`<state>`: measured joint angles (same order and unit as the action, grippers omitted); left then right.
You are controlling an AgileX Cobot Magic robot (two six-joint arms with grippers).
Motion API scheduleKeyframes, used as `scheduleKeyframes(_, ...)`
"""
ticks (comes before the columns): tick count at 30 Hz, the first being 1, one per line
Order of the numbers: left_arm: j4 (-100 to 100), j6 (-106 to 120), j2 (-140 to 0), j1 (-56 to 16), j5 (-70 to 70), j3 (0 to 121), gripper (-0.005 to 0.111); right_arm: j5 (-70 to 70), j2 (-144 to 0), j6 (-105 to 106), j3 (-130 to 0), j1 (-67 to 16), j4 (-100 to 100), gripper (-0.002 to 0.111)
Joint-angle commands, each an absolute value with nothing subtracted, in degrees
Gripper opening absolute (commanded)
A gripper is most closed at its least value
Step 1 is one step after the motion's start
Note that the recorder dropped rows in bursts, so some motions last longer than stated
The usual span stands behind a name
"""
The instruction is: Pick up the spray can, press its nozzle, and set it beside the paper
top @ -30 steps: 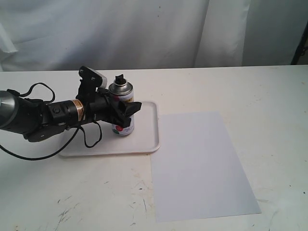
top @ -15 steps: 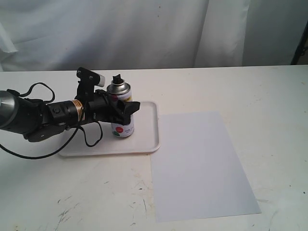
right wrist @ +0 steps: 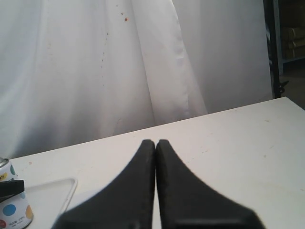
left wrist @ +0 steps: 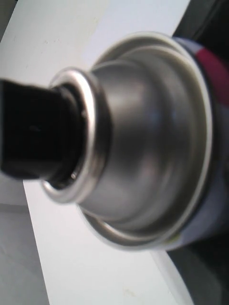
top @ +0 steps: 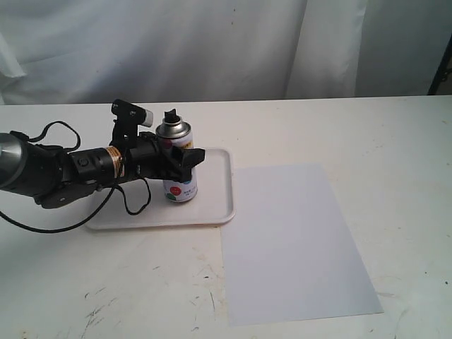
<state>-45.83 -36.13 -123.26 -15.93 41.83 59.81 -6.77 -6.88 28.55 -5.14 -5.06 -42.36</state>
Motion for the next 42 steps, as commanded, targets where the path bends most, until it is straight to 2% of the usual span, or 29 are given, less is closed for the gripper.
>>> scheduleKeyframes(1,-44.4,-37.4,-122.8,-15.9,45.0,60.3,0.026,-6.5,-6.7,28.4,-4.9,-4.6,-42.6,0.000)
scheduleKeyframes(10,-44.8,-34.7,-123.7,-15.9,46.4,60.3,0.027,-6.5,-6.7,28.4,-4.9,-4.6,-42.6,0.000)
scheduleKeyframes(12,-45.3,-33.8,-124.1,-15.9,47.8,60.3,0.031,-6.5,-6.7,28.4,-4.9,-4.6,-42.6,0.000)
scheduleKeyframes(17,-39.5,-31.9,-124.1,-15.5,47.8,60.4,0.067,-6.5,-6.7,28.4,-4.9,-4.6,-42.6,0.000)
scheduleKeyframes(28,-41.3,-32.9,-124.1,-14.7,48.5,60.4,0.097,-6.5,-6.7,28.4,-4.9,-4.6,-42.6,0.000)
scheduleKeyframes(42,-54.5,-42.8,-113.5,-13.6,40.4,60.3,0.098,-6.5,-6.7,28.4,-4.9,-4.6,-42.6,0.000)
